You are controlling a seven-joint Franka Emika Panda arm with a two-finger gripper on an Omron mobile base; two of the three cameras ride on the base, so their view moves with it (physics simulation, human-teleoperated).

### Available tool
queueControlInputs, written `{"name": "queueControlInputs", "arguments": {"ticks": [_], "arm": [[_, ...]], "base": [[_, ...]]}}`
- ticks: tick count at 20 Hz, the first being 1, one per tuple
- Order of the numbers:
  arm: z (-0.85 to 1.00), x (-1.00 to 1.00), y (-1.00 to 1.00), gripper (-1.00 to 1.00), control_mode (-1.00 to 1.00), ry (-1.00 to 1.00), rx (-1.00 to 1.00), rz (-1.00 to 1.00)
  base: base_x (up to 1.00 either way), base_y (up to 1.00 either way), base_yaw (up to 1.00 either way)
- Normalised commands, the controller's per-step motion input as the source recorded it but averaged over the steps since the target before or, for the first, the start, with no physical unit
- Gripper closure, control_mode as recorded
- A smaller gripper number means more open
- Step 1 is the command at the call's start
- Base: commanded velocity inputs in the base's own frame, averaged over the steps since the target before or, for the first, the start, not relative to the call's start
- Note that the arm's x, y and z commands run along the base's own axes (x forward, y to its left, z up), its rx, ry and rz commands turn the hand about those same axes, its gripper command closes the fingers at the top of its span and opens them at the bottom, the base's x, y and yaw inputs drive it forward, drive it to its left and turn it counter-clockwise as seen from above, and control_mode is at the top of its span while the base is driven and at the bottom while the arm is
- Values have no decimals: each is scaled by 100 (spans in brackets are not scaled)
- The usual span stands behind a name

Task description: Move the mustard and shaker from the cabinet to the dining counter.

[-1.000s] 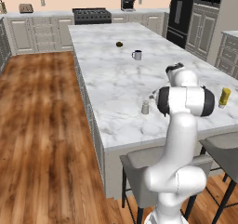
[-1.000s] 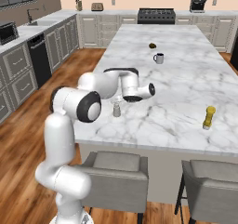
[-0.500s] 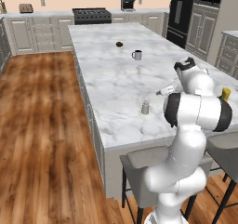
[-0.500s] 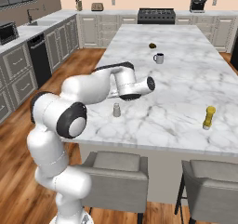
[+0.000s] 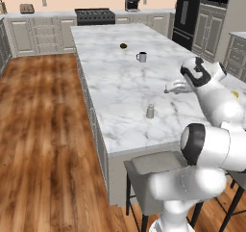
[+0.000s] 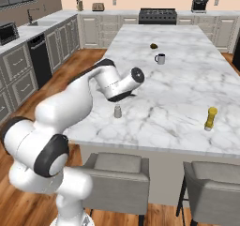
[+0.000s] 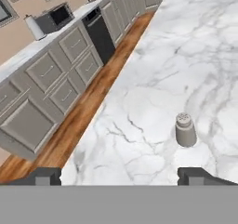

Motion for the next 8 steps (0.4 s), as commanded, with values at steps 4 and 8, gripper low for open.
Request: {"name": "queueControlInputs", "arguments": {"ticks": [4, 8], "arm": [[61, -79, 44, -100, -100, 1, -11, -23], [47, -84, 85, -100, -100, 0, -19, -14]], "base": [[0, 0, 0], [0, 0, 0]]}}
